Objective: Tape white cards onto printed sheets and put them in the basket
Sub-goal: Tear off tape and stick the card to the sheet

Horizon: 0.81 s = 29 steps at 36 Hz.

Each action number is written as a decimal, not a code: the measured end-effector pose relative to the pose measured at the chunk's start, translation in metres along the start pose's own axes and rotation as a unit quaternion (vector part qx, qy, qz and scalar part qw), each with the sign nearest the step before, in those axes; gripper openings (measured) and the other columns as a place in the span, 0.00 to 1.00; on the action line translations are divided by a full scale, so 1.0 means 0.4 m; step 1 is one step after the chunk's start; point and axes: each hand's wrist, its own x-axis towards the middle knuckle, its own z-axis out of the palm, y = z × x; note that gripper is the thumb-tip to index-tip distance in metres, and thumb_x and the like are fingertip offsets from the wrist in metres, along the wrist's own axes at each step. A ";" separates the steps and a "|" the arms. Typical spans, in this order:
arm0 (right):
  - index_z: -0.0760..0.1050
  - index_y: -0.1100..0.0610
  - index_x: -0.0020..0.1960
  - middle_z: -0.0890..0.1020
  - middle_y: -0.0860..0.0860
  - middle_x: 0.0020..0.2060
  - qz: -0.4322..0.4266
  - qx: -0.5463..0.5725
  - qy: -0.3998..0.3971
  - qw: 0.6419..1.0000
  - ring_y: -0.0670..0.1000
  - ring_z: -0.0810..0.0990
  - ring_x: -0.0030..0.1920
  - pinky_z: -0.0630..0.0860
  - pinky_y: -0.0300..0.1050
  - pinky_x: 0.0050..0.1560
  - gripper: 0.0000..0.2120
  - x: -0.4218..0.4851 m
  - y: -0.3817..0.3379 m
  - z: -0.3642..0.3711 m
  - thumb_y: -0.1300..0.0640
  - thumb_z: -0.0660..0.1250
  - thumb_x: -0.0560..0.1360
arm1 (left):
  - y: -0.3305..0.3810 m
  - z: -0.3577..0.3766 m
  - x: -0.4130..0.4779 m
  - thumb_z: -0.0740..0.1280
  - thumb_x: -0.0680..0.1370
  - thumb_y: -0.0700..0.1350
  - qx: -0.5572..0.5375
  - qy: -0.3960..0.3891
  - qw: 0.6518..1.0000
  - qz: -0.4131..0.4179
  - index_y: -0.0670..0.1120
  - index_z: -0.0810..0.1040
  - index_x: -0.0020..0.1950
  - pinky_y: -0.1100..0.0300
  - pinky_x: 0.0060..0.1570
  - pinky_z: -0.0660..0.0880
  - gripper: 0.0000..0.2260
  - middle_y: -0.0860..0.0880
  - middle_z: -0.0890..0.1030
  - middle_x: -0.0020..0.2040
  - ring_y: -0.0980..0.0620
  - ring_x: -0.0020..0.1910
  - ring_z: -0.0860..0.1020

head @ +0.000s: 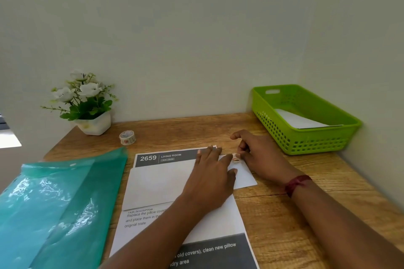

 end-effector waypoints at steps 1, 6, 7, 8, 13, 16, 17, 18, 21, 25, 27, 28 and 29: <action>0.72 0.49 0.63 0.81 0.46 0.40 -0.004 -0.009 -0.005 1.000 0.43 0.79 0.42 0.77 0.43 0.47 0.20 0.000 -0.002 -0.001 0.64 0.69 0.75 | -0.001 0.000 0.001 0.53 0.84 0.55 0.001 -0.003 1.000 0.000 0.50 0.60 0.78 0.50 0.76 0.41 0.23 0.46 0.56 0.80 0.47 0.79 0.48; 0.72 0.49 0.64 0.81 0.46 0.41 -0.010 -0.028 -0.019 0.999 0.44 0.79 0.42 0.77 0.42 0.46 0.21 0.000 -0.006 -0.002 0.66 0.68 0.75 | 0.000 -0.002 0.001 0.52 0.84 0.55 0.003 -0.011 1.000 0.002 0.51 0.60 0.78 0.49 0.77 0.42 0.23 0.45 0.56 0.80 0.47 0.79 0.47; 0.72 0.49 0.64 0.81 0.46 0.41 -0.010 -0.031 -0.020 0.999 0.43 0.78 0.42 0.76 0.40 0.45 0.22 -0.001 -0.006 -0.001 0.66 0.67 0.75 | 0.000 -0.002 -0.001 0.52 0.84 0.55 0.004 -0.011 1.000 0.003 0.51 0.60 0.78 0.49 0.77 0.42 0.23 0.45 0.56 0.80 0.47 0.79 0.47; 0.72 0.49 0.65 0.81 0.46 0.41 -0.010 -0.033 -0.020 0.999 0.42 0.78 0.42 0.75 0.38 0.44 0.22 0.000 -0.005 0.000 0.67 0.67 0.75 | 0.000 -0.003 -0.001 0.52 0.84 0.55 0.004 -0.011 1.000 0.004 0.51 0.60 0.78 0.48 0.77 0.42 0.23 0.45 0.56 0.80 0.47 0.79 0.47; 0.71 0.47 0.65 0.80 0.45 0.41 -0.014 -0.041 -0.023 0.999 0.41 0.78 0.42 0.75 0.37 0.43 0.24 0.002 -0.002 0.004 0.68 0.67 0.74 | 0.001 -0.004 -0.002 0.50 0.84 0.55 0.013 -0.019 1.000 0.006 0.52 0.59 0.78 0.48 0.77 0.41 0.22 0.44 0.56 0.80 0.46 0.79 0.46; 0.71 0.48 0.66 0.80 0.46 0.41 -0.021 -0.052 -0.023 0.998 0.44 0.78 0.42 0.78 0.45 0.45 0.25 0.002 -0.004 0.005 0.69 0.67 0.74 | 0.001 -0.003 -0.001 0.49 0.84 0.55 0.022 -0.029 0.999 0.005 0.53 0.58 0.79 0.47 0.77 0.40 0.23 0.44 0.54 0.80 0.45 0.79 0.45; 0.71 0.48 0.66 0.80 0.46 0.41 -0.022 -0.055 -0.023 0.998 0.45 0.78 0.42 0.78 0.46 0.45 0.25 0.002 -0.005 0.005 0.69 0.67 0.74 | 0.000 -0.003 -0.001 0.49 0.84 0.55 0.025 -0.032 0.999 0.005 0.54 0.58 0.79 0.47 0.77 0.40 0.23 0.44 0.54 0.80 0.44 0.79 0.45; 0.71 0.49 0.66 0.80 0.46 0.41 -0.023 -0.057 -0.023 0.998 0.45 0.78 0.42 0.78 0.46 0.46 0.25 0.002 -0.006 0.005 0.68 0.67 0.74 | 0.000 -0.002 0.000 0.49 0.84 0.55 0.027 -0.034 0.999 0.005 0.54 0.57 0.79 0.46 0.77 0.40 0.23 0.44 0.54 0.80 0.44 0.79 0.45; 0.73 0.50 0.63 0.80 0.46 0.40 -0.020 -0.052 -0.019 0.998 0.45 0.78 0.41 0.78 0.47 0.45 0.22 0.004 -0.002 0.006 0.68 0.67 0.74 | 0.000 -0.001 -0.001 0.48 0.84 0.56 0.039 -0.039 0.998 0.006 0.54 0.57 0.79 0.46 0.77 0.39 0.23 0.43 0.53 0.80 0.44 0.79 0.45; 0.79 0.52 0.55 0.80 0.47 0.41 -0.027 -0.057 -0.015 0.998 0.45 0.78 0.42 0.78 0.47 0.47 0.13 0.009 0.006 0.005 0.66 0.69 0.74 | -0.003 0.002 0.001 0.47 0.84 0.56 0.051 -0.048 0.998 -0.002 0.54 0.56 0.79 0.46 0.76 0.38 0.23 0.43 0.51 0.80 0.43 0.79 0.43; 0.81 0.52 0.52 0.80 0.48 0.44 -0.030 -0.075 -0.024 0.996 0.47 0.78 0.45 0.76 0.44 0.49 0.10 0.010 0.008 0.003 0.63 0.69 0.74 | -0.003 0.004 0.002 0.47 0.84 0.57 0.055 -0.054 0.997 -0.005 0.54 0.54 0.80 0.45 0.76 0.38 0.24 0.43 0.50 0.81 0.42 0.79 0.43; 0.81 0.51 0.52 0.80 0.48 0.45 -0.030 -0.089 -0.032 0.995 0.48 0.78 0.47 0.75 0.41 0.49 0.09 0.010 0.008 0.000 0.63 0.69 0.75 | -0.003 0.004 0.003 0.47 0.84 0.57 0.058 -0.057 0.997 -0.007 0.54 0.53 0.80 0.45 0.77 0.38 0.24 0.43 0.50 0.81 0.42 0.79 0.42; 0.82 0.50 0.53 0.79 0.48 0.47 -0.031 -0.103 -0.041 0.993 0.48 0.78 0.49 0.73 0.39 0.48 0.10 0.010 0.007 -0.003 0.62 0.67 0.76 | -0.003 0.005 0.004 0.46 0.84 0.57 0.061 -0.061 0.996 -0.008 0.54 0.52 0.80 0.44 0.77 0.39 0.24 0.42 0.49 0.81 0.42 0.79 0.42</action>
